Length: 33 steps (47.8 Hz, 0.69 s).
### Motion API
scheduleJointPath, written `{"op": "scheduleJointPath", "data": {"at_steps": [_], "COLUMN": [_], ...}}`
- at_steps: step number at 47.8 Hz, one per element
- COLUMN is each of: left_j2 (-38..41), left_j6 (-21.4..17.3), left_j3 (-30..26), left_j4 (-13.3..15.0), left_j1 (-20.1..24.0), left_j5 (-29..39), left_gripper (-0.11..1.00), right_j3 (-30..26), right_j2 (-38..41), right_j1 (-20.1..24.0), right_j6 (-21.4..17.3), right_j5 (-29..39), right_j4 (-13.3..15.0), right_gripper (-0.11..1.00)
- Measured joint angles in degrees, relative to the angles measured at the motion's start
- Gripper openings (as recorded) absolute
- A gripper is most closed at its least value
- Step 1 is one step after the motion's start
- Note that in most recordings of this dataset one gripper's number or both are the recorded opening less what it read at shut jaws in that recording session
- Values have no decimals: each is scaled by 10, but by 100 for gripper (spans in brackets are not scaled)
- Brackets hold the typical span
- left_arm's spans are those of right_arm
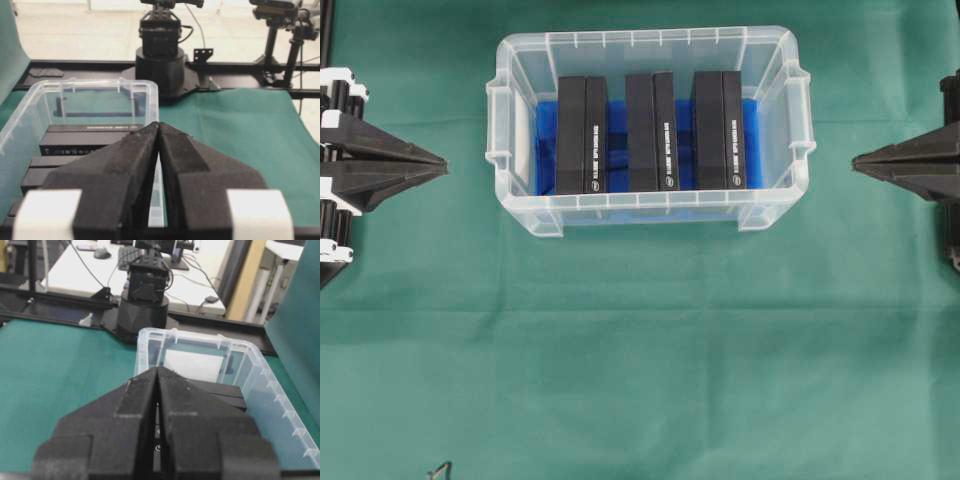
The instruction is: Take the box out of the case with the right arm.
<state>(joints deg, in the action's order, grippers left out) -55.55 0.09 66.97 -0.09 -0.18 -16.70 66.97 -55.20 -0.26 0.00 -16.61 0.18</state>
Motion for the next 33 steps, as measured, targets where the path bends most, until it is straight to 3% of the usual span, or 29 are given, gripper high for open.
{"op": "scheduleJointPath", "data": {"at_steps": [18, 24, 33], "left_j2": [-6, -23, -41], "left_j6": [13, 37, 58], "left_j3": [-21, -50, -127], "left_j4": [-9, -9, -10], "left_j1": [3, 2, 2], "left_j5": [49, 74, 176], "left_gripper": [3, 3, 3], "right_j3": [-48, -96, -197], "right_j2": [4, 5, 13], "right_j1": [0, 0, 0], "right_j6": [-8, -25, -57], "right_j5": [82, 118, 214], "right_j4": [-1, -1, -1], "right_gripper": [1, 1, 1]}}
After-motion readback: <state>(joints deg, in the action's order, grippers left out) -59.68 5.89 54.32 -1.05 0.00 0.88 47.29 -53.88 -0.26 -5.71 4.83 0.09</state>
